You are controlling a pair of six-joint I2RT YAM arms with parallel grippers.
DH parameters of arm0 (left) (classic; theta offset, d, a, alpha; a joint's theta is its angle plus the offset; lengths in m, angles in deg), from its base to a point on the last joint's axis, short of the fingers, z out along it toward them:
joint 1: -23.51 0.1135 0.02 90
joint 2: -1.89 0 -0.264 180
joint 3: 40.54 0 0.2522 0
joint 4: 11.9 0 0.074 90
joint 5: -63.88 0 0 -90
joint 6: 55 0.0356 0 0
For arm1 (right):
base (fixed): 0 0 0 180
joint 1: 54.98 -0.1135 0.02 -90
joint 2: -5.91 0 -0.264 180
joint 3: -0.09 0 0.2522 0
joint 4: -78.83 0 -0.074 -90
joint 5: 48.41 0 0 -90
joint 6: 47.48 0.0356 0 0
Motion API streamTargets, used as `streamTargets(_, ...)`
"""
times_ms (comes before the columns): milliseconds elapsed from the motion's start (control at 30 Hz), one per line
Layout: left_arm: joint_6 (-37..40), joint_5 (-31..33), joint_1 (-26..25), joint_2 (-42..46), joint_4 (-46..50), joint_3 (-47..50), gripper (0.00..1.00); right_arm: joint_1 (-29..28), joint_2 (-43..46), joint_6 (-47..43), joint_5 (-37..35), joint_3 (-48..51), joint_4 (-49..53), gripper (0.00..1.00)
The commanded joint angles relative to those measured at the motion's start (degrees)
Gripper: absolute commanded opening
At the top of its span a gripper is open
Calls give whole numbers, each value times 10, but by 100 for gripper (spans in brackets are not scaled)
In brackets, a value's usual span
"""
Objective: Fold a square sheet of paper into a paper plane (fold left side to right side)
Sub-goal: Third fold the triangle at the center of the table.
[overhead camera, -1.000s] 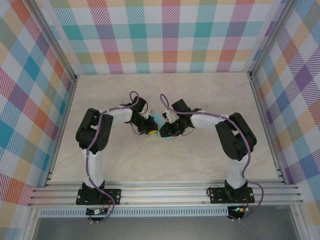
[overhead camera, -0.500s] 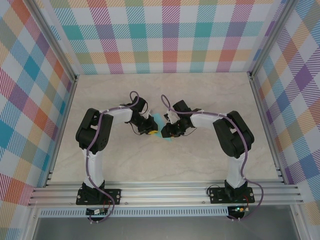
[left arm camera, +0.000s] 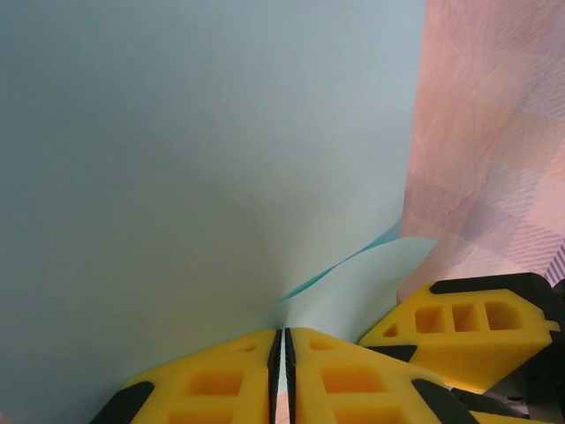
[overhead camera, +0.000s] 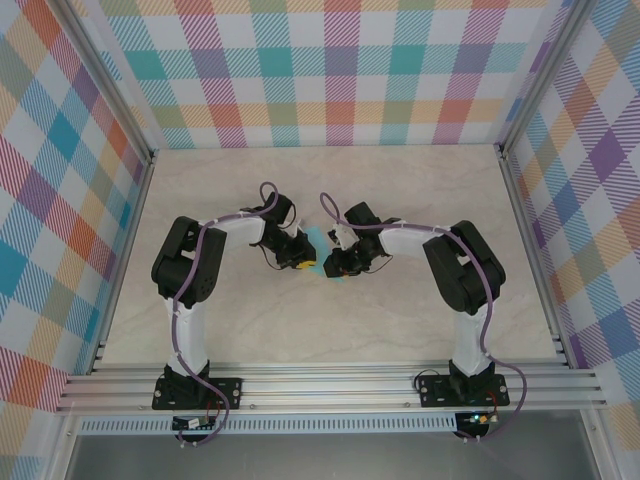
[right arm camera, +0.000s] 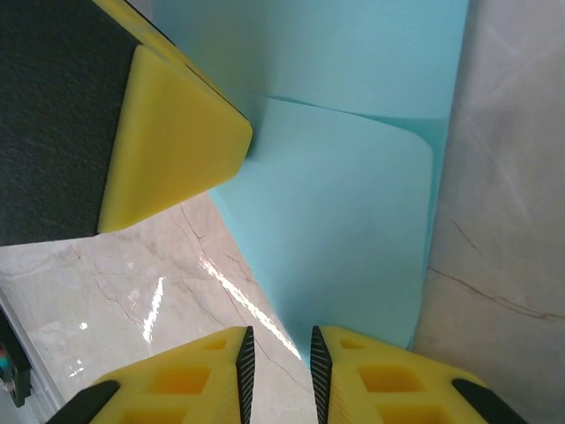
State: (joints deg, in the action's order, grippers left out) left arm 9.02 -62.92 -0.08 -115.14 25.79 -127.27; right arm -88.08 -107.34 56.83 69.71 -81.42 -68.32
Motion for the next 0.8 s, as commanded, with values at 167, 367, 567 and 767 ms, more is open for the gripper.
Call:
streamTargets(167, 10, 18, -8, 58, 54, -12, 16, 1, -21, -24, -46, 8, 61, 14)
streamTargets(367, -3, -17, -18, 79, 43, -8, 15, 1, -29, -24, -52, 9, 67, 4)
streamTargets(567, -24, -33, -42, 48, 13, -5, 11, 1, -33, -25, -56, 7, 67, 0)
streamTargets(767, -34, -36, -55, 9, 4, -28, 9, 0, -34, -26, -56, 6, 70, 0)
